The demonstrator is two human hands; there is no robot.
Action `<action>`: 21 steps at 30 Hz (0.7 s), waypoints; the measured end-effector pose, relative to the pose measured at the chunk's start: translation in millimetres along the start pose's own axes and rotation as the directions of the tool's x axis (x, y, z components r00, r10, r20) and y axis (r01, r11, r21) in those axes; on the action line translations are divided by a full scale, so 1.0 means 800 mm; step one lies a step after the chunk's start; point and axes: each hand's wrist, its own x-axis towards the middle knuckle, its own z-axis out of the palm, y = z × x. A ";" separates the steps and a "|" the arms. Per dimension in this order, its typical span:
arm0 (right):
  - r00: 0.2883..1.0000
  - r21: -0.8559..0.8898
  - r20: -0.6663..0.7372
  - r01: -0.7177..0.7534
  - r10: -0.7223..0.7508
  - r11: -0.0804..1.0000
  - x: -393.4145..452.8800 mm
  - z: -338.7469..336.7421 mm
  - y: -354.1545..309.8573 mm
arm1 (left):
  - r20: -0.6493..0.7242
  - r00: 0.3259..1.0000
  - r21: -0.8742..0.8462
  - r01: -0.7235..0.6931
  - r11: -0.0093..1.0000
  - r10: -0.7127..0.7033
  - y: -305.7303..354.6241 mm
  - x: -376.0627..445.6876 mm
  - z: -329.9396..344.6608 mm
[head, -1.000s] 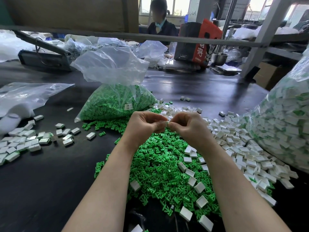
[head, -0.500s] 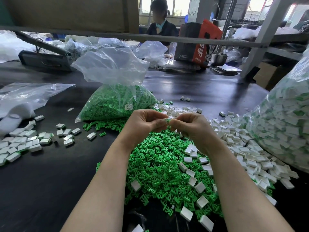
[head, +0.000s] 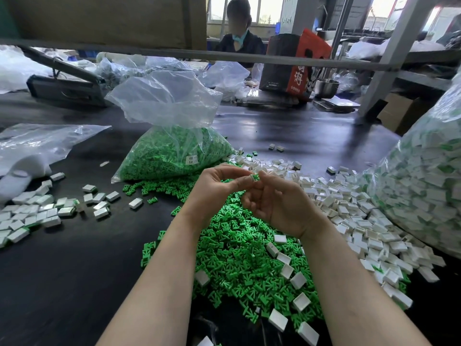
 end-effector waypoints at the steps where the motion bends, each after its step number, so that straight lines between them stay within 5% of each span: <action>1: 1.000 0.035 0.012 0.013 -0.014 0.999 0.001 0.000 0.001 | 0.001 1.000 -0.004 -0.002 1.000 0.002 0.001 0.000 0.001; 21: 0.999 0.248 -0.004 0.033 -0.033 0.968 0.004 0.001 0.009 | 0.101 0.993 0.049 -0.074 0.996 0.068 0.004 0.000 0.006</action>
